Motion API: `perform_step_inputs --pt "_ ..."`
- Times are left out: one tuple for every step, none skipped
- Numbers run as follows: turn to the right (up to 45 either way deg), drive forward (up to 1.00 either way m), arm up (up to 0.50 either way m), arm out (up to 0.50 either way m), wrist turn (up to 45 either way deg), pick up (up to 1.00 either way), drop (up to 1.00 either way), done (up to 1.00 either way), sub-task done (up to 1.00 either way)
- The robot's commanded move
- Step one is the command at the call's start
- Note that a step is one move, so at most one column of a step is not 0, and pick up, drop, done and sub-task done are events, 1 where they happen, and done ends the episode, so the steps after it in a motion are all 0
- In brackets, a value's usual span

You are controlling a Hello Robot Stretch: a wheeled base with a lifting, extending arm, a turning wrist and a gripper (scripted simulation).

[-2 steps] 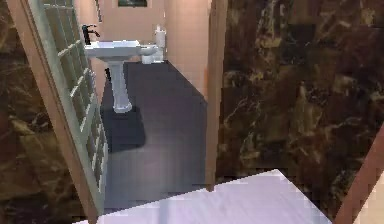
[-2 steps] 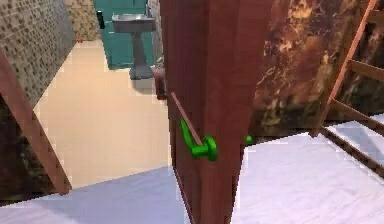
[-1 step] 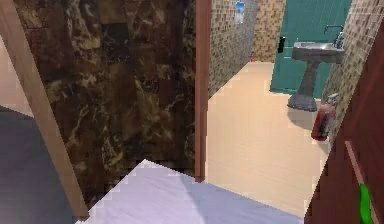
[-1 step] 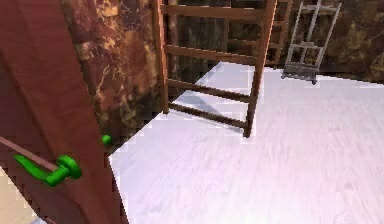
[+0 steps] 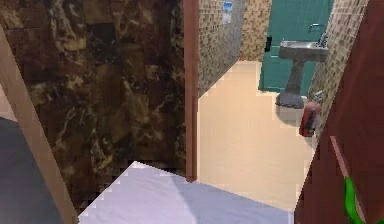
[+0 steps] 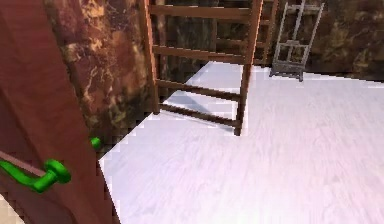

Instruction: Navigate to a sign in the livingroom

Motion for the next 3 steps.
perform_step_inputs --pt "0.0 0.4 0.0 0.0 0.0 0.0 0.0 0.0 0.0" --pt "21.0 0.0 0.0 0.0 0.0 0.0 0.0 0.0 0.0" --pt "3.0 0.0 0.0 0.0 0.0 0.0 0.0 0.0 0.0"
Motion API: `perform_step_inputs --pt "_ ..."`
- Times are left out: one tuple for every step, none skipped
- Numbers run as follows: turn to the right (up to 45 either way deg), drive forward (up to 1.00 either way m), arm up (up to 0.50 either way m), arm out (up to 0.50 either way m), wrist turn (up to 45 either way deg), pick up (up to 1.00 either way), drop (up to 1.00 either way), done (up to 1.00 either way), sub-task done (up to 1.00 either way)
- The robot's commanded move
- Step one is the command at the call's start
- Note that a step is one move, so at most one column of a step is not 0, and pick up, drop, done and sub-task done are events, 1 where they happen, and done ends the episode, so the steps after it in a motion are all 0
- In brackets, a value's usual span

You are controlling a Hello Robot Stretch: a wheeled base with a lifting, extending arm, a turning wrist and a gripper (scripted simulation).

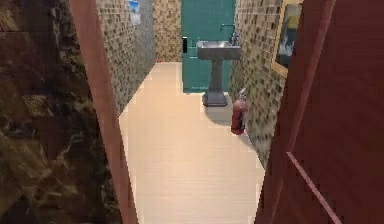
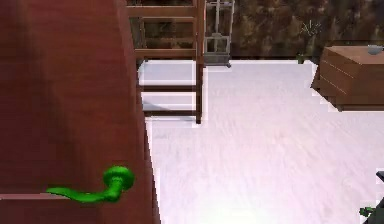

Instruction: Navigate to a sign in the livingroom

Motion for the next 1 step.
perform_step_inputs --pt "0.0 1.0 0.0 0.0 0.0 0.0 0.0 0.0 0.0"
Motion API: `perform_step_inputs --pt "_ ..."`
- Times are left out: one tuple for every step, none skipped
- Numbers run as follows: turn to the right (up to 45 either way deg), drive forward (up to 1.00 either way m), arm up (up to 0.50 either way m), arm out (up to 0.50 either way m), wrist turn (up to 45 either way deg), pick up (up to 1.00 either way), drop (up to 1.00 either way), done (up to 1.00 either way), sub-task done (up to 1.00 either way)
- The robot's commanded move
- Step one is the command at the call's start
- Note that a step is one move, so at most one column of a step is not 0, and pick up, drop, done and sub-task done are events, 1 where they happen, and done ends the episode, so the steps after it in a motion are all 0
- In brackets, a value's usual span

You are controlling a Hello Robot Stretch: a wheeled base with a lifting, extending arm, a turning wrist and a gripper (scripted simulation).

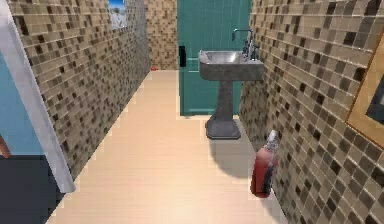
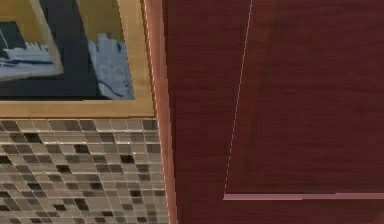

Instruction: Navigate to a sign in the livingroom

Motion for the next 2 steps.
perform_step_inputs --pt "0.0 0.15 0.0 0.0 0.0 0.0 0.0 0.0 0.0" --pt "0.0 0.3 0.0 0.0 0.0 0.0 0.0 0.0 0.0"
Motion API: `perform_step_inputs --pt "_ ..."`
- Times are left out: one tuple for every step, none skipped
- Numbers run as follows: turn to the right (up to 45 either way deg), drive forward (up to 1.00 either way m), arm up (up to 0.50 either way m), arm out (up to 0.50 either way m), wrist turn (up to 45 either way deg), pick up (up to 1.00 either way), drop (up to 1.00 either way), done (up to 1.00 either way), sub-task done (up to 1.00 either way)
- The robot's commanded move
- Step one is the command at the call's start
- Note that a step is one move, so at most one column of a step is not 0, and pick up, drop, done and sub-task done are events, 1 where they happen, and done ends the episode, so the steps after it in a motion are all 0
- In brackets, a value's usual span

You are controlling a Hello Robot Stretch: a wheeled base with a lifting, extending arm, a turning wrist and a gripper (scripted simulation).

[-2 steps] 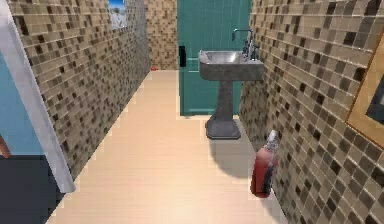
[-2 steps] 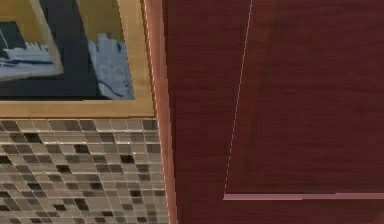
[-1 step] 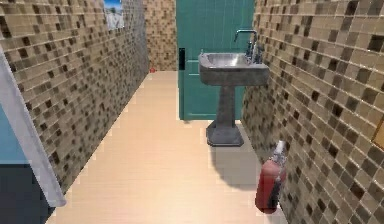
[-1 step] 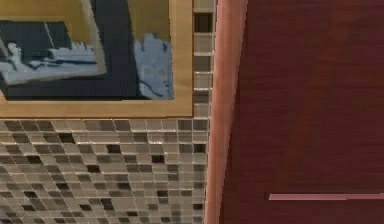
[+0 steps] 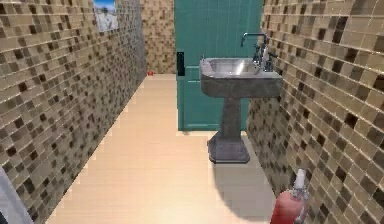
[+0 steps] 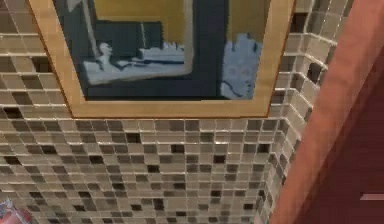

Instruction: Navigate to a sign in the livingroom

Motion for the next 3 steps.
perform_step_inputs --pt "-45.0 0.0 0.0 0.0 0.0 0.0 0.0 0.0 0.0" --pt "-21.0 0.0 0.0 0.0 0.0 0.0 0.0 0.0 0.0" --pt "0.0 0.95 0.0 0.0 0.0 0.0 0.0 0.0 0.0"
